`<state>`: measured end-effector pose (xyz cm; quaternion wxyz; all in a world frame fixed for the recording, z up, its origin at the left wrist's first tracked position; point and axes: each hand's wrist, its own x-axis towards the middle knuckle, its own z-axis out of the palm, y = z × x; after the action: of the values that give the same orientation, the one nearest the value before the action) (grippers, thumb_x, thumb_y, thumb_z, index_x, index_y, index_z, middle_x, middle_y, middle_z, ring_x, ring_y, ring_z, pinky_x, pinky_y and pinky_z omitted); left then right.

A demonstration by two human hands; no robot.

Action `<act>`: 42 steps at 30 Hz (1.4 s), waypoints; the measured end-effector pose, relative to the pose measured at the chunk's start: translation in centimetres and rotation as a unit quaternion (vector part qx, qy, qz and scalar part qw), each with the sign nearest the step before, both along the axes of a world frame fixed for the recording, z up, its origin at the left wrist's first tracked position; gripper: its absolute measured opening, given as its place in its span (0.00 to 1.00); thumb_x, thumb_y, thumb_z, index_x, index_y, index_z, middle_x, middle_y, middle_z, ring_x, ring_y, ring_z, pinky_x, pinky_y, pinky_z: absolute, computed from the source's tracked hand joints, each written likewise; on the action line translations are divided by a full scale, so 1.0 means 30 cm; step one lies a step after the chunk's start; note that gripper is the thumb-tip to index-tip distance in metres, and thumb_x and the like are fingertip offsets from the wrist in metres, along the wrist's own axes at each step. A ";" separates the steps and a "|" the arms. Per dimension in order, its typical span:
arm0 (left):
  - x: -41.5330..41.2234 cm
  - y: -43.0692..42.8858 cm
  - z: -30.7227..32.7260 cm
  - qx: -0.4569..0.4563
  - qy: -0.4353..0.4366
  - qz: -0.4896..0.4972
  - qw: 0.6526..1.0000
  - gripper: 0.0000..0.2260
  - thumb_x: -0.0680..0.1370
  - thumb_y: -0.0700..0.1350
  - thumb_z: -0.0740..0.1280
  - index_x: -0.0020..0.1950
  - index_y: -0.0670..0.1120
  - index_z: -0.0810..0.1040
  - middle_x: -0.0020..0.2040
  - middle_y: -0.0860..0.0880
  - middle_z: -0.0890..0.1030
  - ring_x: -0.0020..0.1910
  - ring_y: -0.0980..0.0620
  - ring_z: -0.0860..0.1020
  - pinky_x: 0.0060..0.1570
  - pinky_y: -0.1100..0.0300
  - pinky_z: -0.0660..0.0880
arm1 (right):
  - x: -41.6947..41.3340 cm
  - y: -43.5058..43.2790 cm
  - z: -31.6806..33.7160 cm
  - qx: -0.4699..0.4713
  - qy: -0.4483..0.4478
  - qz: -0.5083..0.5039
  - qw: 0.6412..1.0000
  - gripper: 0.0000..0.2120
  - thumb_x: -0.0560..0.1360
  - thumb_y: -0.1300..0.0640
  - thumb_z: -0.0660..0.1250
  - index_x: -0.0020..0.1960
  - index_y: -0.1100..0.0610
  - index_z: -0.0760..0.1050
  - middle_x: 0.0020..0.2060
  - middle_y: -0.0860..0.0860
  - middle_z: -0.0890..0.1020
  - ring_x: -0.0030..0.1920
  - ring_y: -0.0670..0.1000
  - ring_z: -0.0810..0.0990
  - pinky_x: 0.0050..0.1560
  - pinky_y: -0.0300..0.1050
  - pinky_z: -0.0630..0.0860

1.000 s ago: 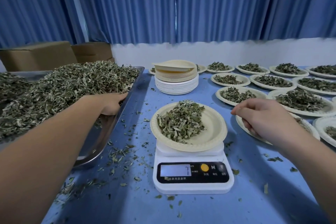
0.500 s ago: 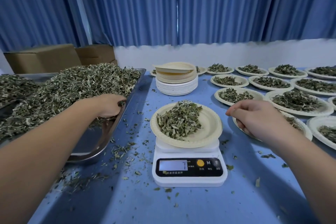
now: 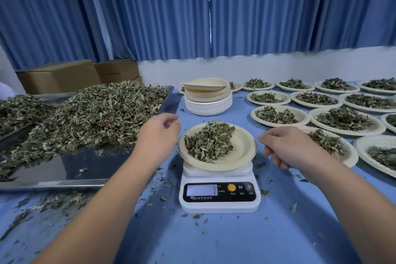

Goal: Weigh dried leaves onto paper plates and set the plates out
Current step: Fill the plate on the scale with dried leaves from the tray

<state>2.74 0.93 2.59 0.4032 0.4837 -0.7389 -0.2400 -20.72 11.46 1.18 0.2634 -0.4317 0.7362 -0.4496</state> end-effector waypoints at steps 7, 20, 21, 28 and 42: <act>0.007 0.037 -0.038 0.140 -0.010 -0.003 0.990 0.20 0.81 0.55 0.60 0.69 0.48 0.74 0.61 0.42 0.78 0.59 0.44 0.77 0.57 0.51 0.72 | 0.029 -0.001 -0.011 0.007 -0.101 0.018 0.995 0.08 0.79 0.58 0.64 0.47 0.63 0.77 0.32 0.56 0.77 0.24 0.51 0.72 0.22 0.40 0.66; 0.033 0.055 -0.027 0.135 0.098 -0.083 0.982 0.11 0.80 0.43 0.63 0.46 0.58 0.81 0.29 0.58 0.78 0.24 0.62 0.71 0.30 0.62 0.68 | 0.032 0.016 -0.009 -0.086 -0.279 0.018 0.956 0.06 0.77 0.67 0.63 0.51 0.68 0.77 0.25 0.53 0.74 0.23 0.48 0.72 0.21 0.39 0.67; 0.024 0.065 -0.015 0.131 0.130 -0.086 0.979 0.10 0.80 0.44 0.63 0.49 0.57 0.82 0.31 0.58 0.79 0.26 0.62 0.73 0.33 0.60 0.69 | 0.026 0.030 0.007 -0.087 -0.282 0.015 0.955 0.07 0.77 0.67 0.63 0.52 0.68 0.77 0.25 0.53 0.74 0.23 0.48 0.72 0.21 0.38 0.67; -0.161 0.181 0.060 0.135 0.289 -0.139 0.937 0.12 0.79 0.45 0.63 0.44 0.53 0.85 0.33 0.56 0.80 0.29 0.54 0.72 0.32 0.56 0.64 | -0.115 0.224 0.142 -0.093 -0.271 -0.023 0.958 0.01 0.77 0.65 0.62 0.48 0.63 0.72 0.27 0.53 0.70 0.24 0.48 0.71 0.22 0.39 0.67; -0.930 0.625 0.107 0.214 0.286 -0.353 0.865 0.10 0.81 0.51 0.62 0.48 0.51 0.81 0.37 0.51 0.81 0.28 0.53 0.74 0.30 0.59 0.67 | -0.679 0.937 0.279 -0.150 -0.232 -0.262 0.925 0.04 0.78 0.69 0.59 0.45 0.64 0.69 0.26 0.55 0.68 0.19 0.47 0.67 0.17 0.36 0.62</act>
<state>-25.16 19.69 5.81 0.3719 0.1745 -0.6432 -0.6461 -41.08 39.57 9.55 0.2319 -0.1411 0.6656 -0.6952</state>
